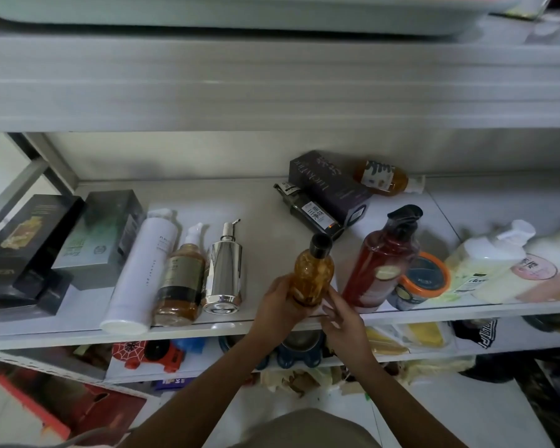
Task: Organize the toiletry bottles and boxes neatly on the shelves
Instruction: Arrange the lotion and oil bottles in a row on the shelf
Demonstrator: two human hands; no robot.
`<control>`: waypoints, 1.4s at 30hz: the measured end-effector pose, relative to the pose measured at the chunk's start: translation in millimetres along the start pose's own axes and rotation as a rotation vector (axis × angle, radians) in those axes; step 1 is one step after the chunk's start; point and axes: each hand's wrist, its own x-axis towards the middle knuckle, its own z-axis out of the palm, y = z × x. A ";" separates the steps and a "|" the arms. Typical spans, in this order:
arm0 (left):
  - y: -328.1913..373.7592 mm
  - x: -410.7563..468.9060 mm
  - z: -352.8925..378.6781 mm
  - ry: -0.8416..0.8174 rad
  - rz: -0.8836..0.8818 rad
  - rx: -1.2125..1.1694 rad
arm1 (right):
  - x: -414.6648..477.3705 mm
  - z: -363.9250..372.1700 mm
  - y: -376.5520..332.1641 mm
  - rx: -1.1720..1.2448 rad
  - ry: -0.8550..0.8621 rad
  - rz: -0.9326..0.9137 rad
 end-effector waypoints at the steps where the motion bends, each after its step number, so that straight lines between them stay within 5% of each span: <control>1: 0.8 0.8 2.9 0.011 0.002 0.020 | -1.7 -1.9 -0.8 0.024 0.002 0.009; 42: 14.0 -1.9 12.5 -0.044 -0.012 0.071 | -25.1 -14.2 18.0 0.148 0.128 0.008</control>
